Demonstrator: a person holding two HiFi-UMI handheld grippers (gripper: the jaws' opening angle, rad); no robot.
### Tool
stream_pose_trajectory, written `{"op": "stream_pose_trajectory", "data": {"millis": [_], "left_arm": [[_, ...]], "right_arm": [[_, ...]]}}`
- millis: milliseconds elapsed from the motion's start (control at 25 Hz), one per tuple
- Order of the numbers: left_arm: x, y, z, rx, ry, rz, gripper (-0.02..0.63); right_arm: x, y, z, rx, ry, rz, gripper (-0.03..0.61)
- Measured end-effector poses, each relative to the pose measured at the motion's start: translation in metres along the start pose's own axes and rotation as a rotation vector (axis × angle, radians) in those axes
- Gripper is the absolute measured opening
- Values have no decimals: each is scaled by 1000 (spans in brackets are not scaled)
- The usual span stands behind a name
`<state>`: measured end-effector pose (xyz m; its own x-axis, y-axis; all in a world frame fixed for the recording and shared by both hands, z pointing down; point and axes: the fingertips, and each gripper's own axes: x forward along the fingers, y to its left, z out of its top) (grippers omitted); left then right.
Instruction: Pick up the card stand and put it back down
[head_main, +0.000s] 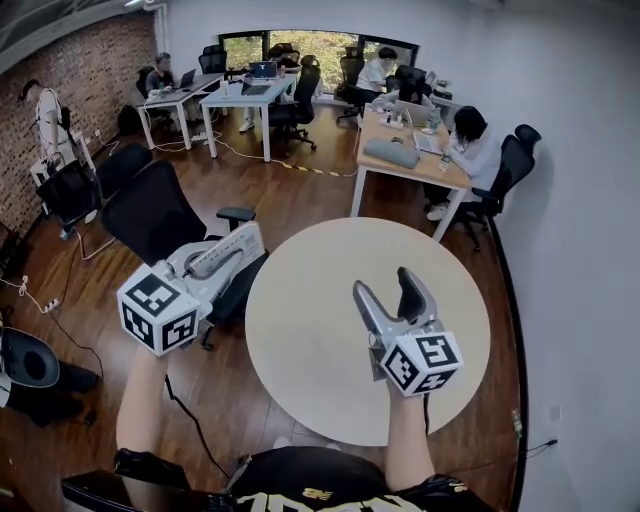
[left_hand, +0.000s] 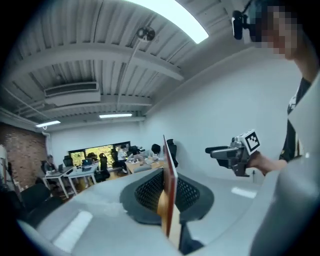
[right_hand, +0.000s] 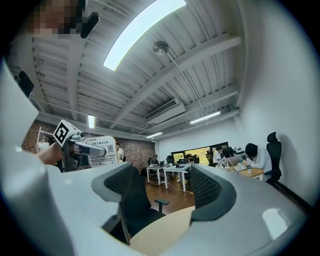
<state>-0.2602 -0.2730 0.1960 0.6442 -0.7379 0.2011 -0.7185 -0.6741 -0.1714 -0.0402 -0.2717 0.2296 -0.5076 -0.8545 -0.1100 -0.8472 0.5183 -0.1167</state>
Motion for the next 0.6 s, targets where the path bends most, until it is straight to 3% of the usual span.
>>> {"op": "stream_pose_trajectory", "data": {"millis": [80, 240, 600], "left_arm": [[3, -2, -11, -15, -42, 68, 18], [15, -24, -30, -44, -124, 130, 17], [31, -42, -69, -82, -187, 357, 17]], "right_arm": [[5, 2, -9, -3, 15, 1, 371], [6, 4, -21, -14, 40, -10, 371], [-3, -3, -49, -34, 39, -119, 371]]}}
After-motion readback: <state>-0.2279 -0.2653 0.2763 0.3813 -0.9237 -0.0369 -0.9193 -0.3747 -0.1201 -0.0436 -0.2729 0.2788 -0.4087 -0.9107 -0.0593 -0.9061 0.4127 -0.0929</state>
